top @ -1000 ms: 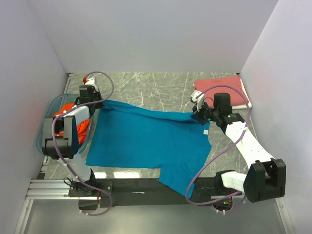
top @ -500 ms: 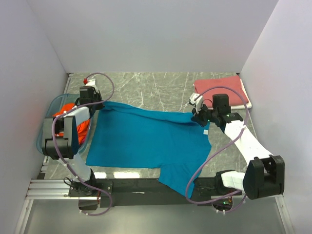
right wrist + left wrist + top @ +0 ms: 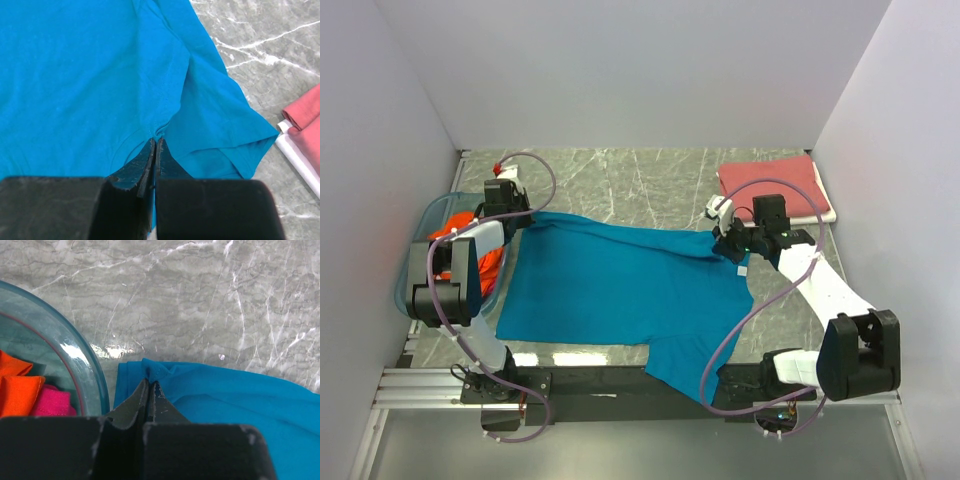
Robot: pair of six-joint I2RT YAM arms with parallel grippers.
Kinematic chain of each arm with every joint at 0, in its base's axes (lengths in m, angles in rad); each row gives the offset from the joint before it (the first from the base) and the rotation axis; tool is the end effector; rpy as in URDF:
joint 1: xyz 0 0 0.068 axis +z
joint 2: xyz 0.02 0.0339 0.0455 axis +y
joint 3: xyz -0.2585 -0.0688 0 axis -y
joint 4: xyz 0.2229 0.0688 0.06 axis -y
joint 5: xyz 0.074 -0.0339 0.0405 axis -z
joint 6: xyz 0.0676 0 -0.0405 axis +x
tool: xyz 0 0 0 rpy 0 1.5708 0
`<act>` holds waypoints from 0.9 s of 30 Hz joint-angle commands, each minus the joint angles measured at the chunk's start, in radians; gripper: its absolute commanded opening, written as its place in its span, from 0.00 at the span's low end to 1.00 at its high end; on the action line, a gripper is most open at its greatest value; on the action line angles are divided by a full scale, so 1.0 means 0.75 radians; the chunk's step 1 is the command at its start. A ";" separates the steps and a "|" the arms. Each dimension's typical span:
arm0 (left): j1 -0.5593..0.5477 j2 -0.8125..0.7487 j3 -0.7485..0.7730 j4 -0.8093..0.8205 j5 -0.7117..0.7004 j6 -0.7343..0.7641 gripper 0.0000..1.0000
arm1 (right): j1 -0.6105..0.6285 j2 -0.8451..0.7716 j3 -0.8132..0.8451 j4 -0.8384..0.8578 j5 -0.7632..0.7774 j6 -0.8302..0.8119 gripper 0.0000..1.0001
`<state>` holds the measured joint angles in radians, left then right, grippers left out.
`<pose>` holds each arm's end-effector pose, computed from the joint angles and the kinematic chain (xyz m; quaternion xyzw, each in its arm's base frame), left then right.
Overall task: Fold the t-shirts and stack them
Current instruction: Fold the tshirt
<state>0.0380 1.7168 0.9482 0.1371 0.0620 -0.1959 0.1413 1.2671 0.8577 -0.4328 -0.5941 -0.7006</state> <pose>0.3736 0.0100 0.1739 -0.0901 0.8868 -0.0632 0.4488 0.2497 0.0737 0.2295 -0.4603 0.7728 0.1688 0.4029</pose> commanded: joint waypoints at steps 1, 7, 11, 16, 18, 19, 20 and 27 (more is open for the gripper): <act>0.005 -0.033 -0.017 -0.001 -0.003 0.034 0.01 | -0.008 0.018 0.004 0.002 -0.005 -0.011 0.00; 0.005 -0.023 -0.019 -0.033 -0.001 0.053 0.01 | -0.008 0.033 0.012 0.004 -0.003 -0.009 0.00; 0.005 -0.013 -0.017 -0.054 -0.009 0.061 0.01 | -0.011 0.041 0.018 0.010 -0.012 -0.001 0.00; 0.001 0.006 -0.010 -0.083 -0.046 0.069 0.01 | -0.010 0.049 0.020 0.015 -0.022 0.006 0.00; 0.001 0.010 -0.010 -0.087 -0.060 0.065 0.01 | -0.008 0.049 0.020 0.019 -0.026 0.006 0.00; -0.002 0.012 -0.008 -0.089 -0.066 0.065 0.01 | -0.008 0.051 0.016 0.019 -0.026 0.006 0.00; -0.002 0.012 -0.004 -0.095 -0.072 0.063 0.01 | -0.010 0.049 0.018 0.019 -0.026 0.006 0.00; -0.006 -0.082 -0.047 -0.054 -0.077 0.061 0.28 | -0.010 0.055 0.018 0.019 -0.026 0.001 0.00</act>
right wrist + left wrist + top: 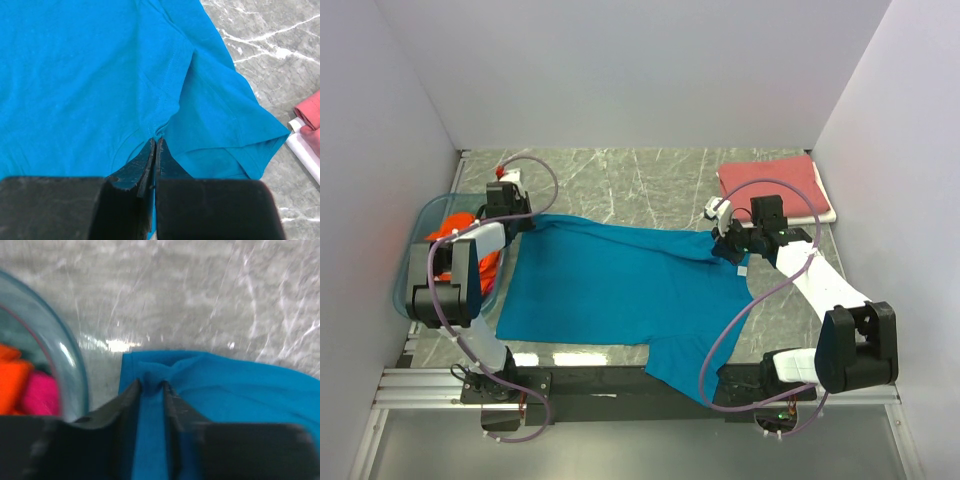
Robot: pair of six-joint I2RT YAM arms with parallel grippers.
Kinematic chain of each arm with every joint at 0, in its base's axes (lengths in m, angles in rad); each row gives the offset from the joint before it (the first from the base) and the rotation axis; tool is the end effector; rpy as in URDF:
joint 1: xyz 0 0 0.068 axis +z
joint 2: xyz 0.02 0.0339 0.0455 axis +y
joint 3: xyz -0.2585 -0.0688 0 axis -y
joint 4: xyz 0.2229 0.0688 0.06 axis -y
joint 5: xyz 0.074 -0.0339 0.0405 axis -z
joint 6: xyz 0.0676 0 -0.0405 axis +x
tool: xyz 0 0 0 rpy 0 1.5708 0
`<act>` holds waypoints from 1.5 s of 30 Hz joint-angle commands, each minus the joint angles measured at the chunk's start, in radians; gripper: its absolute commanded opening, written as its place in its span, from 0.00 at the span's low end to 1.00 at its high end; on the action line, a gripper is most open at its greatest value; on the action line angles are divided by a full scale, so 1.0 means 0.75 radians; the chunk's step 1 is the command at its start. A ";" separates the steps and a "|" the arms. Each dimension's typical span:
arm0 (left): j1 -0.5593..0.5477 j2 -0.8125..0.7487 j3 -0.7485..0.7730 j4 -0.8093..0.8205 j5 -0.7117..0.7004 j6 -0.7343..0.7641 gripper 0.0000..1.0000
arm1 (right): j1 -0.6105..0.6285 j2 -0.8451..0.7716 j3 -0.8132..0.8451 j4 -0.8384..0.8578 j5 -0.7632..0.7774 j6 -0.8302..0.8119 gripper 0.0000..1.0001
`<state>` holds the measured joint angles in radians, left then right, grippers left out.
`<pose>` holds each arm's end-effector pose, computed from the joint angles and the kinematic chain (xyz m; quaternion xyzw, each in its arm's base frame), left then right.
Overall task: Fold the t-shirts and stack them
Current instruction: Fold the tshirt
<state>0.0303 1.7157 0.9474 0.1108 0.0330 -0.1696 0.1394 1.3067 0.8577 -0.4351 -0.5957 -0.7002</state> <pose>0.3713 0.0090 0.1710 -0.0823 0.8937 -0.0455 0.4388 0.2540 0.0739 0.2198 -0.4571 0.7817 0.1765 0.3857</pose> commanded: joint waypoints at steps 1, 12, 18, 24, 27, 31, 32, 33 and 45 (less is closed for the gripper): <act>-0.002 -0.115 -0.064 0.005 -0.040 0.024 0.32 | -0.006 0.002 0.022 0.022 -0.024 0.001 0.00; -0.004 -0.247 -0.073 0.053 0.089 -0.019 0.41 | -0.008 0.015 0.037 0.024 -0.036 0.011 0.00; -0.002 -0.130 0.048 -0.049 0.107 0.003 0.48 | -0.008 0.021 0.034 0.028 -0.040 0.011 0.00; -0.004 -0.032 0.150 -0.133 0.097 0.048 0.47 | -0.008 0.031 0.047 0.020 -0.042 0.015 0.00; -0.004 0.001 0.179 -0.144 0.075 0.046 0.47 | -0.006 0.037 0.053 0.020 -0.044 0.019 0.00; -0.004 0.017 0.193 -0.180 0.056 0.044 0.47 | -0.008 0.045 0.057 0.018 -0.048 0.021 0.00; -0.002 0.022 0.197 -0.180 0.052 0.046 0.47 | -0.008 0.049 0.057 0.018 -0.050 0.021 0.00; -0.004 0.028 0.201 -0.187 0.052 0.046 0.47 | -0.006 0.051 0.057 0.018 -0.050 0.021 0.00; -0.002 0.099 0.260 -0.266 0.046 0.069 0.28 | -0.008 0.053 0.061 0.016 -0.059 0.025 0.00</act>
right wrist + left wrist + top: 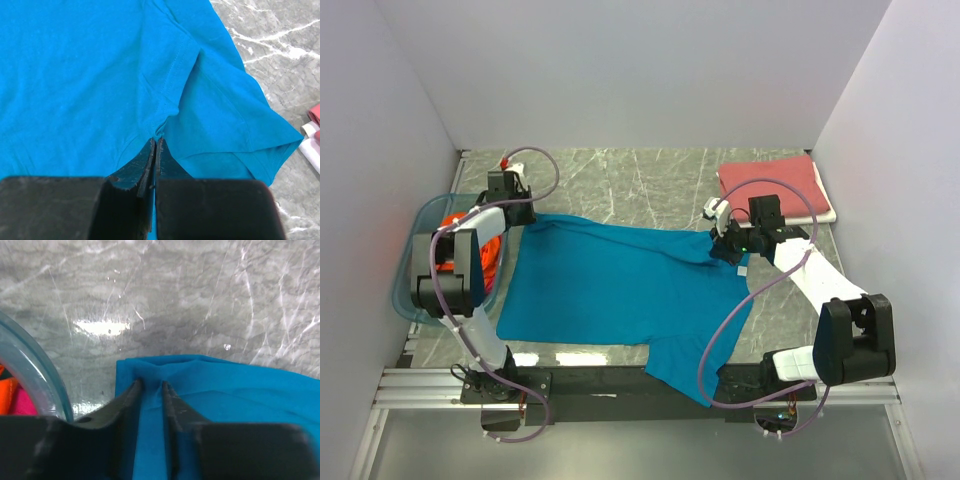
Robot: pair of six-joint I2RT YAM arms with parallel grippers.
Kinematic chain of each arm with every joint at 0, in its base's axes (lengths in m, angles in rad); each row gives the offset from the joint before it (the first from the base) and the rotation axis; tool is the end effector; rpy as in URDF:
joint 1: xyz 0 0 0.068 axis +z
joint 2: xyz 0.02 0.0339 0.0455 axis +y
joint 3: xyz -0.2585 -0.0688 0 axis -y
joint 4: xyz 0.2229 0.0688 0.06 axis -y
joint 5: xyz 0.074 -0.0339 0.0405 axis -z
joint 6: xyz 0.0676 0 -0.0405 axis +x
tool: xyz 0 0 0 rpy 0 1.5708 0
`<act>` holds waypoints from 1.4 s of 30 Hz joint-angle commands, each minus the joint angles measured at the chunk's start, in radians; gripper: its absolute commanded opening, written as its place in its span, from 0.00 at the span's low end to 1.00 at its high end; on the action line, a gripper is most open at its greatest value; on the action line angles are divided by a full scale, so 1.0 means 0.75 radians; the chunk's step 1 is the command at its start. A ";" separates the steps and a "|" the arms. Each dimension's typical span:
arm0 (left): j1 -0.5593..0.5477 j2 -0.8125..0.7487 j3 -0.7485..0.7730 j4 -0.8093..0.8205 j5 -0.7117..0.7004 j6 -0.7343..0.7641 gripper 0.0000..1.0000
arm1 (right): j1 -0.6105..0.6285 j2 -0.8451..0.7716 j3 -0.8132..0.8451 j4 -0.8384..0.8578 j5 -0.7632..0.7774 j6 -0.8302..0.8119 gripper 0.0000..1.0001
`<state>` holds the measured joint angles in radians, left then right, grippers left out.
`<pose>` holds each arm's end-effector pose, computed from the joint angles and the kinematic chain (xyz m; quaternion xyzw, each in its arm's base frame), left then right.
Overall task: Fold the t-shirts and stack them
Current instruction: Fold the tshirt
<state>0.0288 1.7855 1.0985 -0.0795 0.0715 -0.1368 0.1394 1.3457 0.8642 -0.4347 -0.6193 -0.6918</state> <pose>0.3873 0.0063 0.1730 -0.0621 0.9176 -0.0540 0.3888 0.2582 0.0758 0.2131 -0.4537 0.7856 0.1941 0.3733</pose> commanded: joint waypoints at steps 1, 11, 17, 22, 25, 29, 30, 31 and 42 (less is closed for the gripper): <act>0.000 0.010 0.067 -0.017 -0.003 0.027 0.22 | -0.006 0.002 0.052 0.015 -0.027 0.012 0.00; -0.002 -0.102 -0.008 -0.015 -0.003 -0.006 0.01 | -0.008 -0.005 0.042 0.015 -0.025 0.004 0.00; -0.002 -0.172 -0.082 -0.045 -0.001 -0.036 0.01 | -0.006 -0.003 0.042 0.015 -0.027 0.002 0.00; -0.002 -0.172 -0.096 -0.088 -0.026 -0.028 0.01 | -0.008 -0.013 0.042 0.009 -0.029 0.000 0.00; -0.002 -0.176 -0.104 -0.107 -0.038 -0.030 0.09 | -0.010 -0.025 0.038 0.007 -0.027 -0.006 0.00; 0.000 -0.155 -0.107 -0.135 -0.079 -0.043 0.18 | -0.008 -0.031 0.040 -0.001 -0.019 -0.012 0.00; -0.002 -0.151 -0.105 -0.141 -0.089 -0.047 0.19 | -0.010 -0.033 0.040 -0.003 -0.017 -0.016 0.00; -0.002 -0.149 -0.102 -0.141 -0.091 -0.055 0.19 | -0.012 -0.035 0.038 -0.003 -0.015 -0.016 0.00; -0.002 -0.323 -0.160 -0.058 -0.122 -0.069 0.15 | -0.049 -0.072 0.012 -0.003 0.042 -0.029 0.00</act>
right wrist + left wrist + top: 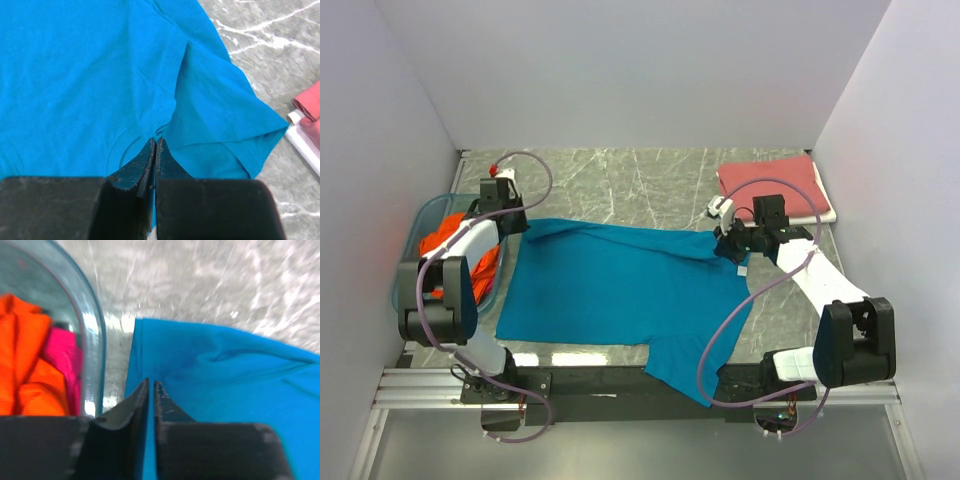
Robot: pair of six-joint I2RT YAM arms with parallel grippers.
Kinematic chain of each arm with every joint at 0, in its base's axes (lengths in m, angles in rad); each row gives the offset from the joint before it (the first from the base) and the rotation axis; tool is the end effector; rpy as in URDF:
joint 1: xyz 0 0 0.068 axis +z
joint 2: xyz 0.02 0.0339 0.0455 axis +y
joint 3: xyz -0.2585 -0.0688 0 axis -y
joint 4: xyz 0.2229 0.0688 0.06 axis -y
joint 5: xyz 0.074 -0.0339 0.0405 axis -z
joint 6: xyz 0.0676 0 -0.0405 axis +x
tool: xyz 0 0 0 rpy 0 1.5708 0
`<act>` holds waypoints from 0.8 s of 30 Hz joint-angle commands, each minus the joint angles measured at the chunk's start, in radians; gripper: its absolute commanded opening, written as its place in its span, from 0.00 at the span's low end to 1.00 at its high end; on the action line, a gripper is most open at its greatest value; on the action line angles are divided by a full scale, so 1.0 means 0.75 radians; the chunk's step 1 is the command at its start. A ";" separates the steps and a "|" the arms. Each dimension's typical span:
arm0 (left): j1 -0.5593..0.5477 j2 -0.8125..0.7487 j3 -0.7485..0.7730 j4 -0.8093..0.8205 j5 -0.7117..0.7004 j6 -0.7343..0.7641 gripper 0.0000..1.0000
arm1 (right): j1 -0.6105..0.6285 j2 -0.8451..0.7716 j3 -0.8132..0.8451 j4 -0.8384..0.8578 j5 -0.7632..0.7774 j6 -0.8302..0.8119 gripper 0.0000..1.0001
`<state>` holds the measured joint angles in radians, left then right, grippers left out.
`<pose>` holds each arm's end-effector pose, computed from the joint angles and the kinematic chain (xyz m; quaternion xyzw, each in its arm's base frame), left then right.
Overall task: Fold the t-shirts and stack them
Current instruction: Fold the tshirt
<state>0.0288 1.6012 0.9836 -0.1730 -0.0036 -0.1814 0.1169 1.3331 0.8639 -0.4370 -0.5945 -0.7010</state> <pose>0.3438 0.0101 0.1911 -0.0977 0.9197 -0.0273 0.3793 0.2590 0.0685 0.2151 -0.4471 0.7913 0.1753 0.3784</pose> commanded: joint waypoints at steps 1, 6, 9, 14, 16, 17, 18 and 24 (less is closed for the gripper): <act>-0.002 -0.071 -0.007 0.063 -0.022 -0.006 0.11 | -0.023 -0.059 0.012 0.000 0.001 -0.018 0.00; 0.000 -0.045 -0.002 0.063 -0.005 -0.008 0.04 | -0.033 -0.123 -0.006 -0.017 -0.048 -0.045 0.00; -0.002 -0.059 -0.001 0.063 0.037 -0.006 0.13 | -0.033 -0.149 -0.015 -0.043 -0.091 -0.086 0.00; -0.002 -0.079 0.020 0.012 0.180 0.015 0.29 | -0.033 -0.178 -0.031 -0.098 -0.113 -0.178 0.00; -0.004 -0.073 0.022 -0.004 0.236 0.023 0.30 | -0.035 -0.184 -0.035 -0.117 -0.124 -0.205 0.00; -0.008 -0.067 0.022 -0.025 0.278 0.027 0.32 | -0.035 -0.184 -0.037 -0.123 -0.126 -0.215 0.00; -0.026 -0.061 0.026 -0.039 0.289 0.047 0.32 | -0.035 -0.182 -0.039 -0.123 -0.124 -0.215 0.00; -0.216 -0.012 0.042 -0.125 0.075 0.170 0.37 | -0.039 -0.154 -0.029 -0.115 -0.126 -0.201 0.00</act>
<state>-0.0601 1.5776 0.9836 -0.2272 0.1108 -0.1265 0.0978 1.2236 0.8425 -0.5190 -0.6674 -0.8360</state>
